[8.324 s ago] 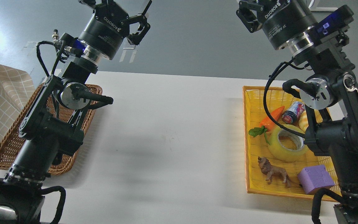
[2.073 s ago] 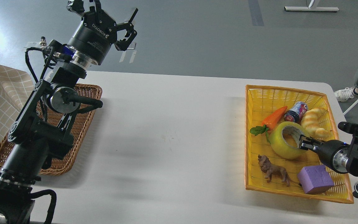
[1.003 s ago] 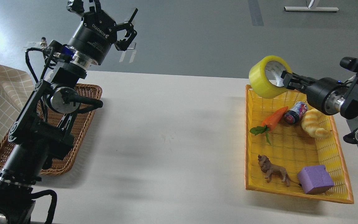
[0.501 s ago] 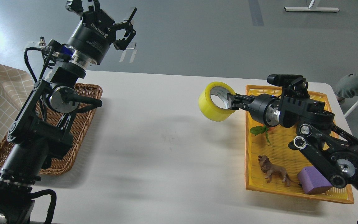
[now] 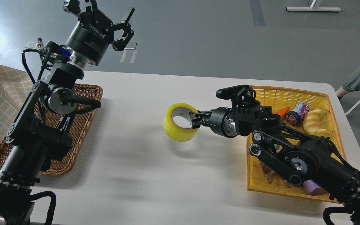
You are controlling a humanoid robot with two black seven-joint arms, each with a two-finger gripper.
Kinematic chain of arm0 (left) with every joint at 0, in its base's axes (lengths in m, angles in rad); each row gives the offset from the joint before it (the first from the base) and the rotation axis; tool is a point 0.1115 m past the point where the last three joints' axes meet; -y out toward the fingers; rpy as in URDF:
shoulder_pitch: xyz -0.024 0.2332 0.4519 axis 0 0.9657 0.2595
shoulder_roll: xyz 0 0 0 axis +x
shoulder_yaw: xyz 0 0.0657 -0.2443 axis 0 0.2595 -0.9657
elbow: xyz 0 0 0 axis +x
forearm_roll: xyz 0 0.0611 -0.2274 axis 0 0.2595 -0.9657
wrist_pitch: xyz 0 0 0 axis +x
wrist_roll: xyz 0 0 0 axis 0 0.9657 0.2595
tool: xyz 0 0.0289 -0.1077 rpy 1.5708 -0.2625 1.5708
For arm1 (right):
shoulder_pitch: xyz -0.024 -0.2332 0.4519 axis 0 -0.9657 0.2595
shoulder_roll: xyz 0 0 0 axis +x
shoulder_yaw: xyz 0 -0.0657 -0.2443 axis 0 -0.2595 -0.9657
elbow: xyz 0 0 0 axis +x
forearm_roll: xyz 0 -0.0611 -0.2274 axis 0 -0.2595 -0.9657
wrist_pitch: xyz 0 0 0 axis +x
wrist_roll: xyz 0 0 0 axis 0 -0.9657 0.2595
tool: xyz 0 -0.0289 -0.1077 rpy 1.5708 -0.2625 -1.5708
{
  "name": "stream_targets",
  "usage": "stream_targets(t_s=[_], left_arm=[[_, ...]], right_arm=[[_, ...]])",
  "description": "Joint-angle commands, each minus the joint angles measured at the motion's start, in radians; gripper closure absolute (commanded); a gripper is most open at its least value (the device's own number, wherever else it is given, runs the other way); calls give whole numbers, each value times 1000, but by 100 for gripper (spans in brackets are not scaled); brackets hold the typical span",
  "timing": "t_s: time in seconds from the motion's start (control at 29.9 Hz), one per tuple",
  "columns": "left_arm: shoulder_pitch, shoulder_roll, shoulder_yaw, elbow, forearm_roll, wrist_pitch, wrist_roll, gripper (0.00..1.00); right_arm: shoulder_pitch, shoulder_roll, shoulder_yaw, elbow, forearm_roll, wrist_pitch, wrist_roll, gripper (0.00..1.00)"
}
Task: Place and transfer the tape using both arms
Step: 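Lift the tape roll and carry it toward the table center with right gripper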
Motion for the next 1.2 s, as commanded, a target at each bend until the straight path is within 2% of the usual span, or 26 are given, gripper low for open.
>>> stream_targets(t_s=[0.0,0.43,0.5,0.6,0.64,0.67,0.77,0.84,1.0,1.14,1.17], left_arm=[[3,2,-10,0,0,0,0,2],[21,28,-28,-3,0,-2,0,2],[21,31,-28,-5,0,-2,0,2],[21,38,-39,-6,-2,-3,0,2],[23,40,-44,-6,-2,-3,0,2],[24,43,-44,-6,0,-5,0,2],[30,46,-47,-8,-2,-5,0,2],[33,46,-47,-11,0,-3,0,2],[33,46,-47,-14,0,-2,0,2],[33,61,-47,-14,0,-2,0,2],[33,61,-47,-14,0,-2,0,2]], right_arm=[[0,49,-3,-37,0,0,0,100],[-6,68,-17,-88,-2,0,0,100],[-8,68,-17,-92,-2,0,0,97],[-11,68,-17,-100,-2,0,0,86],[-12,68,-16,-106,-2,0,0,79],[-14,68,-17,-111,-2,0,2,68],[-15,68,-16,-109,2,0,3,53],[-17,68,-16,-109,2,0,3,47],[-17,68,-11,-111,0,0,3,46],[0,68,1,-108,2,0,3,32],[0,68,1,-108,2,0,3,32]])
